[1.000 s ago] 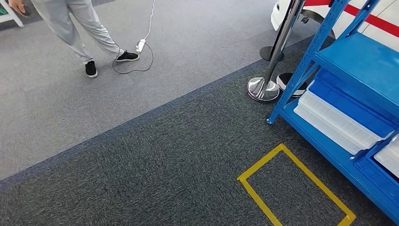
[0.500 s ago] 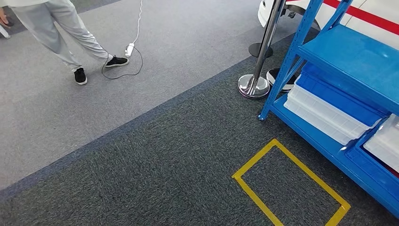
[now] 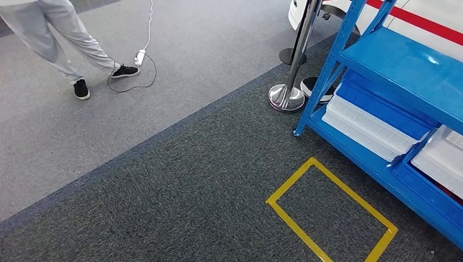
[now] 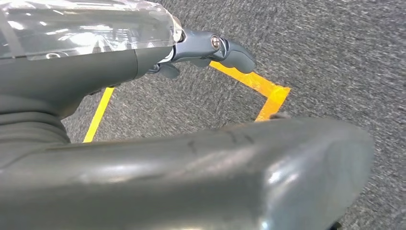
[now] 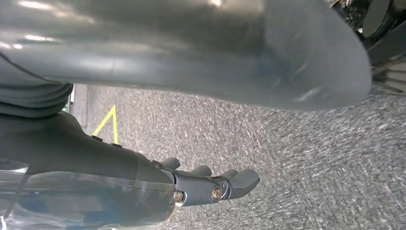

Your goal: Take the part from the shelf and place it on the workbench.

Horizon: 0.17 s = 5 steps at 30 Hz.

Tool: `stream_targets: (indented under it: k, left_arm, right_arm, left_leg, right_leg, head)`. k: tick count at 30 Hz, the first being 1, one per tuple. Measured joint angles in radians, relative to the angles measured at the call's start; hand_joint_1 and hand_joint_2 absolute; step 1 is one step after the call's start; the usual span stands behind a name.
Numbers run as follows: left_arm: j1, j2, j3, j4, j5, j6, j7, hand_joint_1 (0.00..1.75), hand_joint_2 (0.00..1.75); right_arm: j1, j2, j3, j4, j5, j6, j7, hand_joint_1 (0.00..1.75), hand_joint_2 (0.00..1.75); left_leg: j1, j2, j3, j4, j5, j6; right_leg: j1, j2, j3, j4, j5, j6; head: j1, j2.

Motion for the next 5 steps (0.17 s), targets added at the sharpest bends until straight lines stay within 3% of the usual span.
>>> stream_targets:
  k: [2,5]
  left_arm:
    - [0.0,-0.001,0.0,0.0,0.003,-0.002,0.0,0.0,0.0]
    - [-0.001,-0.002,0.0,0.0,0.007,-0.002,0.002,0.0,0.0]
  right_arm:
    - [-0.001,-0.002,0.0,0.0,0.002,0.002,-0.003,0.0,0.0]
    - [-0.002,-0.002,0.0,0.0,0.003,0.003,-0.006,0.0,0.0]
  left_leg:
    - [-0.005,0.005,0.001,0.004,-0.004,-0.009]
    - [-0.007,0.012,0.002,0.004,-0.006,-0.021]
  right_leg:
    - [0.005,-0.012,0.042,-0.091,0.027,-0.012]
    - [0.008,-0.004,0.041,-0.099,0.027,-0.024]
  head:
    - [0.0,0.0]
    - [0.0,0.0]
